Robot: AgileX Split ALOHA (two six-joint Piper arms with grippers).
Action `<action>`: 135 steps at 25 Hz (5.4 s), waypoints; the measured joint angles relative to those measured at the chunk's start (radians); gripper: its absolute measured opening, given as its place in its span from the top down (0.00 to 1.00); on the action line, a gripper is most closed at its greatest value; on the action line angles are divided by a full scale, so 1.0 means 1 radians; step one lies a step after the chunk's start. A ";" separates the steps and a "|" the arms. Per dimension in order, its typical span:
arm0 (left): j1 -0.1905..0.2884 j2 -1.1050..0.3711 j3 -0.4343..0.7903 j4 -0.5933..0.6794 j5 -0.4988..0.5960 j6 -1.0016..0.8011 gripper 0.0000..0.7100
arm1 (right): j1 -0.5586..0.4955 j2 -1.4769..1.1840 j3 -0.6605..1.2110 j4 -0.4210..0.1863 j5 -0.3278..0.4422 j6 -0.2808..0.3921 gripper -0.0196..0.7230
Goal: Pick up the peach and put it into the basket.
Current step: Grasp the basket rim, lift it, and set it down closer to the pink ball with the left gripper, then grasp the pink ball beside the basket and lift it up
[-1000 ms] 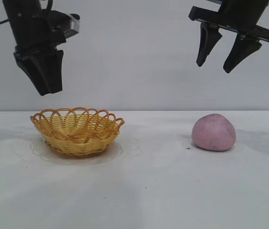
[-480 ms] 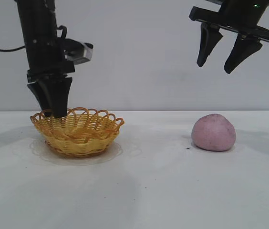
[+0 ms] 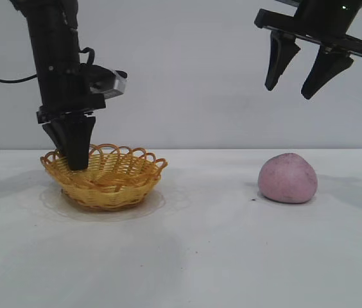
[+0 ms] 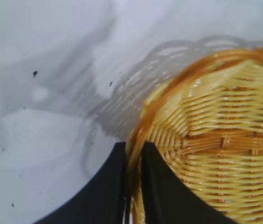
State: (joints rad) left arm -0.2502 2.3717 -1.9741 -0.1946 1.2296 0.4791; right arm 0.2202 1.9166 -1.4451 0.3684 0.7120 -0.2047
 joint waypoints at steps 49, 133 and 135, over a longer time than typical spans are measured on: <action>-0.026 -0.360 0.773 -0.717 -0.614 -0.234 1.00 | 0.000 0.000 0.000 0.003 -0.016 0.000 0.37; 0.222 -2.142 1.421 0.161 -0.084 -0.448 0.55 | 0.000 0.000 0.000 -0.002 0.091 0.000 0.37; 0.222 -2.220 1.445 0.161 -0.113 -0.448 0.55 | 0.000 0.000 0.000 -0.002 0.099 0.000 0.37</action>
State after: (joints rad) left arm -0.0277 0.1515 -0.5289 -0.0341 1.1169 0.0316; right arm 0.2202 1.9166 -1.4451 0.3668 0.8111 -0.2047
